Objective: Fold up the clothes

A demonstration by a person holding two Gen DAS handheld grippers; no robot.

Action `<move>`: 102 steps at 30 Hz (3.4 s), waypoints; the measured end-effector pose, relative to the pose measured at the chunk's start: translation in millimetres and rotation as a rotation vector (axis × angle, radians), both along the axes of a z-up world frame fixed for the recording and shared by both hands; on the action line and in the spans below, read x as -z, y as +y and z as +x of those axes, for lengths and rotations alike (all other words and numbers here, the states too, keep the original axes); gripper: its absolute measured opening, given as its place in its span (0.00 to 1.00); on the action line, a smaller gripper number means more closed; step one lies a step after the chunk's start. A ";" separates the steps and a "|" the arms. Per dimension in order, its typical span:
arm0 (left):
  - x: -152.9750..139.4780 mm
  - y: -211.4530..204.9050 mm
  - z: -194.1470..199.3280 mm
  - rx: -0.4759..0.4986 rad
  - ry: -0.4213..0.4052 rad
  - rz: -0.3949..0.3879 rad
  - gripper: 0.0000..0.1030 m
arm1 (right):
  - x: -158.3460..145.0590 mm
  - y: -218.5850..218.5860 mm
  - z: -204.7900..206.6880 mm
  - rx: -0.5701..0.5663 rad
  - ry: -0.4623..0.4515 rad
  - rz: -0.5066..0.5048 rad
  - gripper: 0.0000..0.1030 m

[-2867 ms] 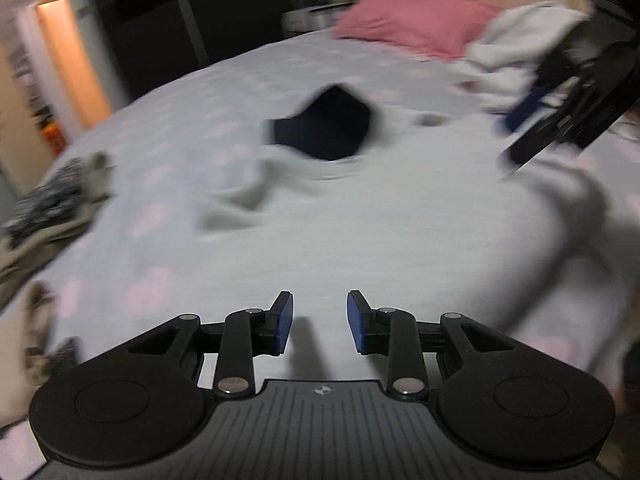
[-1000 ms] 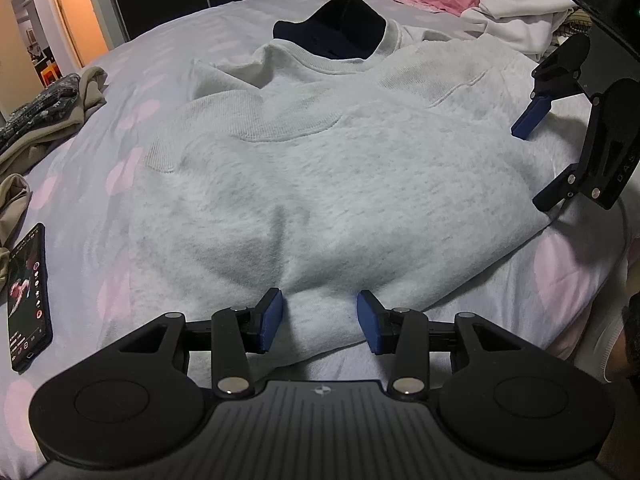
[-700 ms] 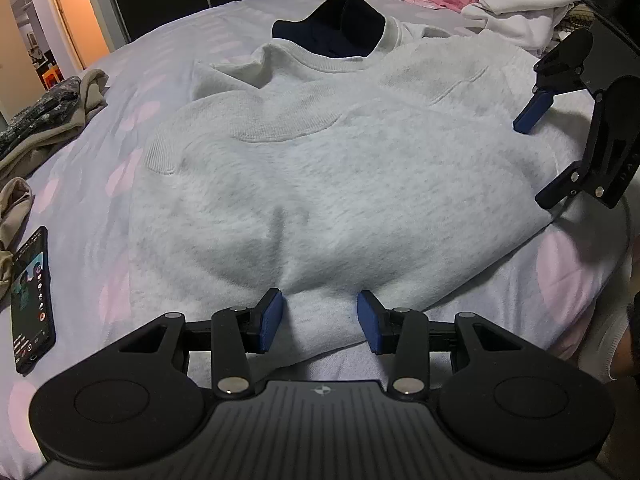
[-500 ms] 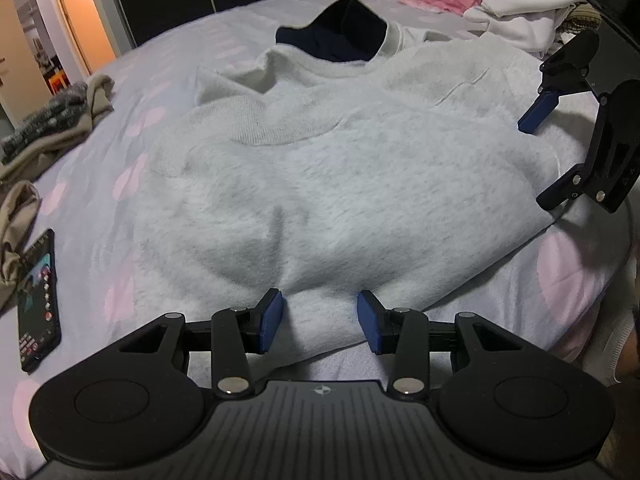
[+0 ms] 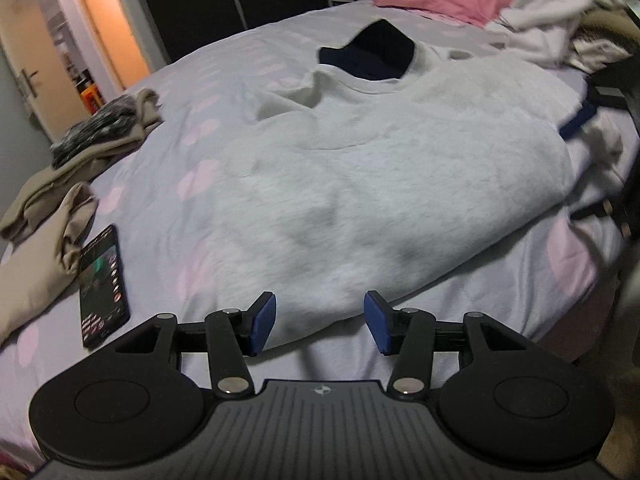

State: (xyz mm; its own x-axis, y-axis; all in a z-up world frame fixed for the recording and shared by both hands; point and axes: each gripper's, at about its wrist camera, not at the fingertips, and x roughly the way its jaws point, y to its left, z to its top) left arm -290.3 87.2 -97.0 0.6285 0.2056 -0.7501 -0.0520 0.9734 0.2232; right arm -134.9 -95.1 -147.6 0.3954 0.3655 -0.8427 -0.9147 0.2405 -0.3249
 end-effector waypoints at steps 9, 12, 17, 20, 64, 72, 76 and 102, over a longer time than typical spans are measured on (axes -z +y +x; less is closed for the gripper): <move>2.0 17.9 -10.8 -0.046 0.012 -0.031 0.46 | -7.4 6.7 -36.1 0.009 -0.026 0.091 0.86; 2.4 18.5 -12.7 -0.044 0.012 -0.034 0.46 | -16.2 6.4 -32.7 0.046 -0.024 0.127 0.86; 4.2 16.8 -12.6 -0.031 0.014 -0.036 0.46 | -25.0 -1.0 -22.2 0.098 -0.052 0.154 0.86; 5.5 14.5 -12.5 -0.019 0.013 -0.032 0.46 | -25.3 -4.0 -19.7 0.106 -0.057 0.157 0.86; 71.9 -45.0 -18.6 0.367 -0.199 0.695 0.74 | 78.2 -109.8 -13.5 -0.297 -1.016 -0.100 0.78; 69.3 -34.8 -10.9 0.382 -0.131 0.612 0.59 | 91.1 -97.1 -4.9 -0.347 -0.955 -0.240 0.40; 60.6 -37.5 -19.2 0.455 -0.113 0.633 0.34 | 76.9 -94.4 -4.2 -0.346 -0.853 -0.255 0.14; -95.8 27.0 -43.1 0.883 0.221 0.162 0.23 | -152.8 -109.9 31.7 -0.461 0.092 -0.131 0.12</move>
